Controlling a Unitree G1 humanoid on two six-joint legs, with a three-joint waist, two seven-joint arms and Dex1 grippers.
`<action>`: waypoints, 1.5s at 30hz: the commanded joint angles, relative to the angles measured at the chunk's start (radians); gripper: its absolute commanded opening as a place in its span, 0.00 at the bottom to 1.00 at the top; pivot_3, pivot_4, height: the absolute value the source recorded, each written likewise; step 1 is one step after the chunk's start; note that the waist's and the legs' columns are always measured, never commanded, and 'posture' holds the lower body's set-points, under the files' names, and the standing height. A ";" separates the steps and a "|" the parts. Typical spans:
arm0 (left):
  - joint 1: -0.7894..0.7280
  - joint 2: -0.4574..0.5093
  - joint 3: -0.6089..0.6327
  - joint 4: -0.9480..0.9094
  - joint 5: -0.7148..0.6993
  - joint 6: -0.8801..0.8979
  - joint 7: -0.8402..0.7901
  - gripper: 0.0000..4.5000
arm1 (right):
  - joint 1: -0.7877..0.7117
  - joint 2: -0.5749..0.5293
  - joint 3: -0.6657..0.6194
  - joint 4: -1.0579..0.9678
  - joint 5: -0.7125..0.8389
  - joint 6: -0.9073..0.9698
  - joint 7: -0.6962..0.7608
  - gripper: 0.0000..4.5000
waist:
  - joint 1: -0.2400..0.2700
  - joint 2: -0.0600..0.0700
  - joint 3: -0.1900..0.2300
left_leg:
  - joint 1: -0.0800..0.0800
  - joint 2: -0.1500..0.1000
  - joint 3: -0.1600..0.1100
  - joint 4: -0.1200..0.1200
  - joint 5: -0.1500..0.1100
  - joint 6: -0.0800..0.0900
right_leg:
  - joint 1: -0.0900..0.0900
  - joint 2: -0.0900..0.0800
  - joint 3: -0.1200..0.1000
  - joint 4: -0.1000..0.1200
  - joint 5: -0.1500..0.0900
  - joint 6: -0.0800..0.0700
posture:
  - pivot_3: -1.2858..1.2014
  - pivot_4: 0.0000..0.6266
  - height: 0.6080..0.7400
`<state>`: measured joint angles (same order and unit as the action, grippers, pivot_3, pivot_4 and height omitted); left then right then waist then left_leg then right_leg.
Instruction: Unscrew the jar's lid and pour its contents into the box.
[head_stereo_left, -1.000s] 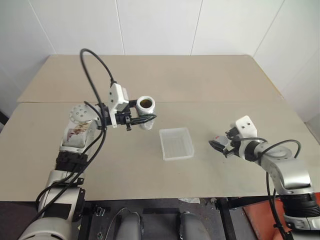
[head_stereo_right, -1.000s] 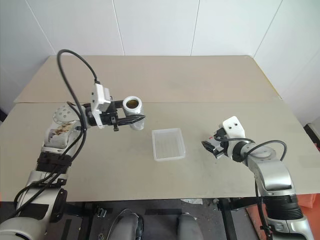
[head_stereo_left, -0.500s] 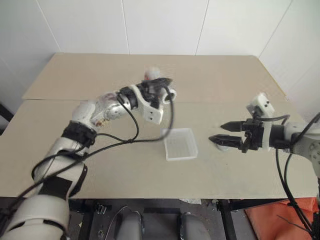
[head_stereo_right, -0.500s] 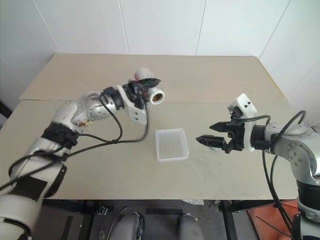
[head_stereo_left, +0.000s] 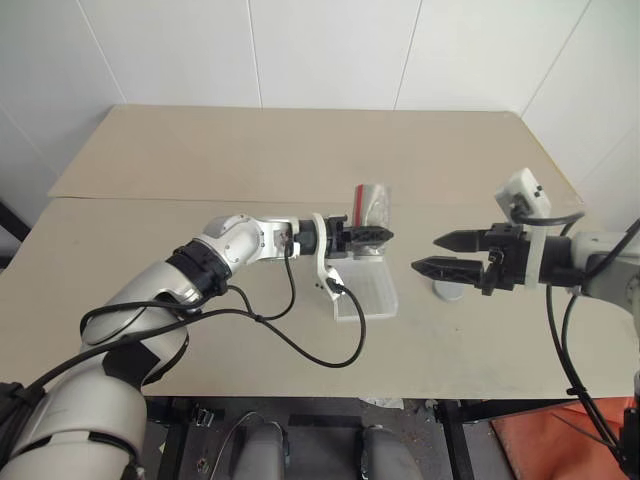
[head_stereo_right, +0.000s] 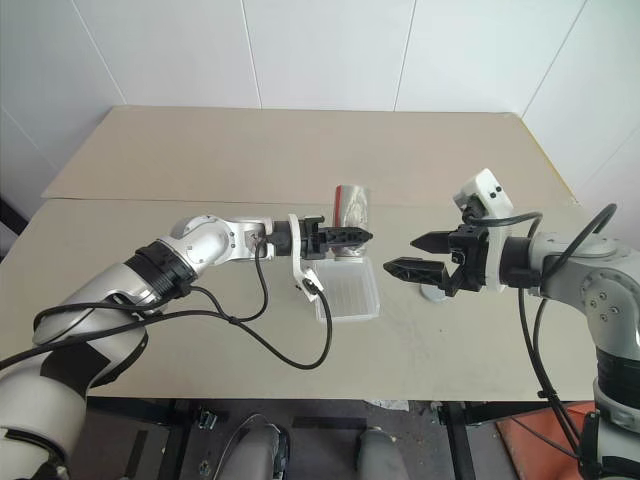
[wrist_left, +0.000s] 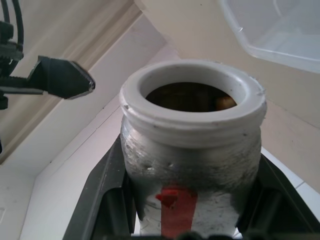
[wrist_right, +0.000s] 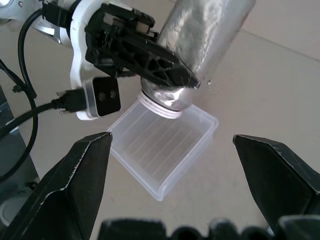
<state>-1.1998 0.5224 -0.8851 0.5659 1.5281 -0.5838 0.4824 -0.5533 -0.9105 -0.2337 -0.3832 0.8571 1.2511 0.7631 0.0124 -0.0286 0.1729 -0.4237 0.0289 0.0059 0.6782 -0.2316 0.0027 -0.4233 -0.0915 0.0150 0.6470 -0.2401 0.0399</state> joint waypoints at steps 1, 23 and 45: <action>-0.027 -0.004 0.019 -0.012 -0.019 0.034 0.009 0.45 | 0.003 -0.005 -0.050 -0.036 0.035 -0.004 -0.015 1.00 | 0.000 0.000 0.000 | 0.000 0.000 0.000 0.000 0.000 0.000 | 0.000 0.000 0.000 0.000 0.000 0.000 | 0.52 0.24 1.00; 0.362 -0.227 0.922 -0.278 -1.525 1.145 -0.905 0.45 | 0.042 0.011 -0.010 -0.082 0.029 -0.132 -0.011 1.00 | -0.022 0.001 -0.001 | 0.002 0.001 -0.002 0.003 0.000 0.000 | 0.003 0.001 -0.001 0.001 0.000 0.000 | 0.52 0.24 1.00; 0.010 0.052 0.098 -0.118 -0.251 0.239 -0.099 0.45 | 0.031 -0.015 -0.008 -0.085 0.017 -0.170 -0.012 1.00 | 0.009 0.001 -0.001 | 0.000 -0.001 -0.001 0.002 0.000 0.000 | 0.002 -0.001 0.000 -0.001 0.001 0.001 | 0.52 0.24 1.00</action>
<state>-1.1658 0.5732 -0.7330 0.4503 1.1652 -0.3260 0.3233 -0.5023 -0.9108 -0.2176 -0.4496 0.8741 1.1130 0.7488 0.0210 -0.0277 0.1723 -0.4233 0.0278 0.0051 0.6797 -0.2316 0.0027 -0.4214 -0.0920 0.0148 0.6461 -0.2395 0.0405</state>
